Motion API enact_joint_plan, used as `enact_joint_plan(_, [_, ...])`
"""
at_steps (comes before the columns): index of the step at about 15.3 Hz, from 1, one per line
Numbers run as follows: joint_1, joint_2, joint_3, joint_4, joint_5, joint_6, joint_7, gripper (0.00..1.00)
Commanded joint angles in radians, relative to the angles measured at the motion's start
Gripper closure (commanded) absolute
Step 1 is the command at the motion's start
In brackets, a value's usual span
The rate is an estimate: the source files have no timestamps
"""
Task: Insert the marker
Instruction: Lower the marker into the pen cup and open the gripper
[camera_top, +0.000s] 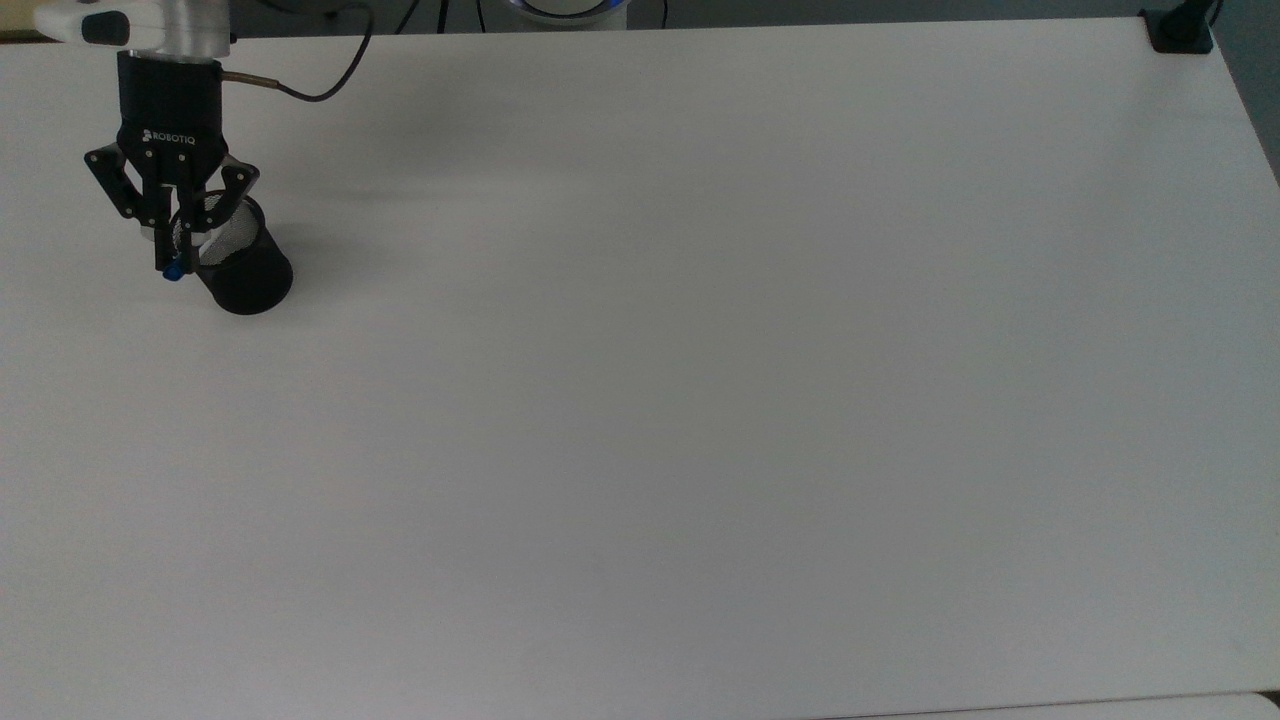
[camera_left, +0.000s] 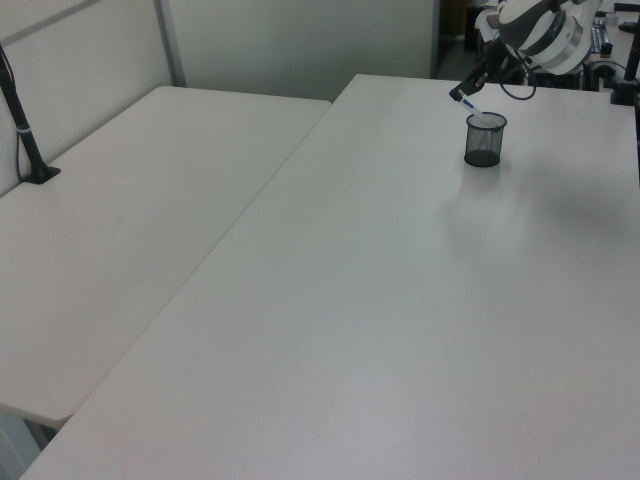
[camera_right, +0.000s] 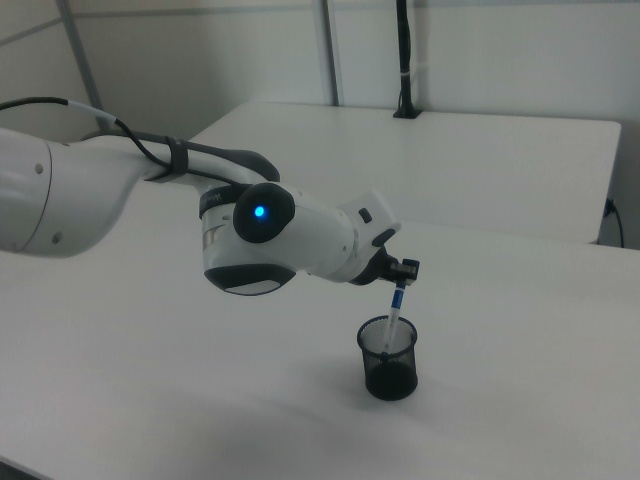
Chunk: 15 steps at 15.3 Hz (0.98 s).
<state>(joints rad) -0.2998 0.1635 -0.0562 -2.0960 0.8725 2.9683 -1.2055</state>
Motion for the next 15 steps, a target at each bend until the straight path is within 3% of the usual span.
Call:
enact_joint_plan(1, [-0.001, -0.015, -0.001, -0.033, 0.034, 0.021, -0.057, 0.94])
enact_joint_plan(4, [-0.015, -0.016, -0.001, -0.045, 0.037, 0.017, -0.074, 0.87])
enact_joint_plan(9, [-0.022, -0.021, -0.004, -0.044, 0.042, 0.014, -0.072, 0.6])
enact_joint_plan(12, [-0.022, -0.036, -0.004, -0.036, 0.086, 0.012, -0.068, 0.35])
enact_joint_plan(15, [-0.021, -0.067, -0.002, -0.033, 0.108, 0.012, -0.059, 0.24])
